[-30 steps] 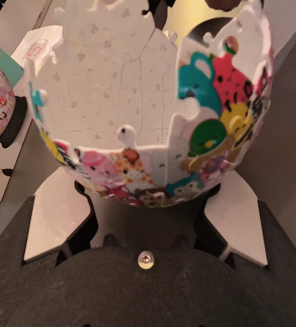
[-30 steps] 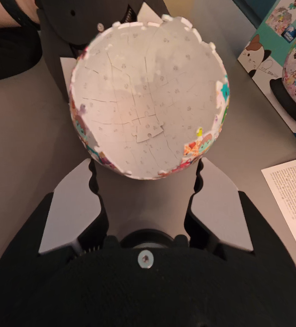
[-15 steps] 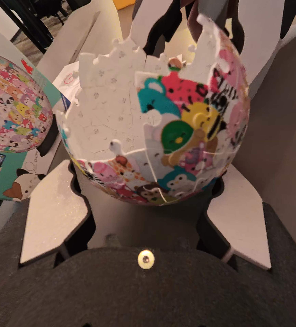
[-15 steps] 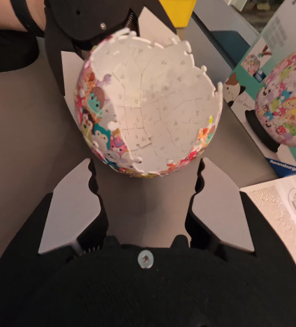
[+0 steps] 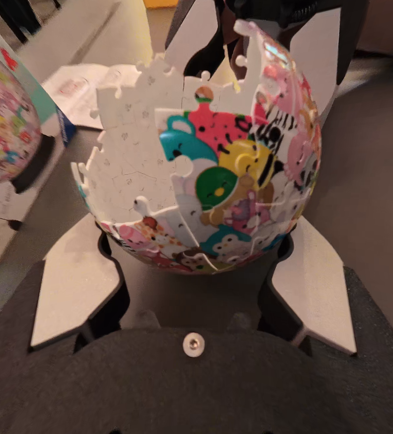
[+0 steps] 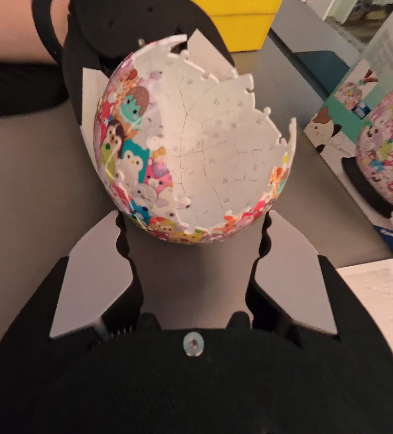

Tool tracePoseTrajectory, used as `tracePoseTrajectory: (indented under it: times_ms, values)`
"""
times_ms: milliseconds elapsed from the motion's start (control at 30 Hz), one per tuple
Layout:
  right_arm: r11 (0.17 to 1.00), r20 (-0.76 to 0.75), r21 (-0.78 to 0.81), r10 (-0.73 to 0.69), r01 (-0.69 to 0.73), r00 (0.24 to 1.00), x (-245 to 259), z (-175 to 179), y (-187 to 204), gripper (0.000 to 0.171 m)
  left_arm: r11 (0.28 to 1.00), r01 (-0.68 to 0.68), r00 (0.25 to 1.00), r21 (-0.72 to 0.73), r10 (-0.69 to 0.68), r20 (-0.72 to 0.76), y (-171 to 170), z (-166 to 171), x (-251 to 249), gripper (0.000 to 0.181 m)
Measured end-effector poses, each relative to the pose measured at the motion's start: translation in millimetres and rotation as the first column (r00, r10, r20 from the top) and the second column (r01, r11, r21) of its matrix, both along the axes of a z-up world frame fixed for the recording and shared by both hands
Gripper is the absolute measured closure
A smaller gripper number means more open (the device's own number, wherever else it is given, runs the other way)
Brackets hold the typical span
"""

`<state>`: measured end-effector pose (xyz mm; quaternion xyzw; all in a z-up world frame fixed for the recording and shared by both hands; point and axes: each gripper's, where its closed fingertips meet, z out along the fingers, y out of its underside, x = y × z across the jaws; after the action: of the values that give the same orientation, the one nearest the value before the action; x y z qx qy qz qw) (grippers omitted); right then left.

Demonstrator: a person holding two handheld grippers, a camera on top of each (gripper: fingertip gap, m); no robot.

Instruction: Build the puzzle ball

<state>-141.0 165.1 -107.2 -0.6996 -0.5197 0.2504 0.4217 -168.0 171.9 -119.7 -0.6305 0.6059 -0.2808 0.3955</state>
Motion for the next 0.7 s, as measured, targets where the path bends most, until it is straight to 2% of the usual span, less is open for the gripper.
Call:
tracePoseTrajectory:
  times_ms: [133,333,467,600,700]
  values:
    - [0.957,-0.081,-0.291,-0.007,-0.017,0.997,0.9,14.5,-28.1,0.059,0.956,-0.017,1.000,-0.294,0.012,-0.018,-34.0,10.2,2.7,0.041]
    - [0.760,-0.014,-0.649,0.012,-0.018,1.000,6.1,11.9,-87.7,0.058,0.813,-0.029,0.998,-0.582,-0.005,-0.057,-95.0,11.1,5.6,0.041]
    - [0.618,0.018,-0.786,0.045,-0.014,0.999,5.0,7.0,-124.7,0.057,0.708,-0.049,0.996,-0.704,-0.021,-0.091,-132.1,6.8,4.3,0.039]
    - [0.459,-0.035,-0.888,0.000,-0.031,0.999,0.5,12.2,-142.3,0.056,0.580,-0.059,0.998,-0.813,0.029,-0.053,-150.6,12.9,3.6,0.040]
    - [0.414,-0.079,-0.908,-0.028,-0.061,0.996,-3.2,20.8,-142.8,0.056,0.560,-0.068,0.998,-0.826,0.028,-0.063,-157.6,17.3,-1.4,0.041]
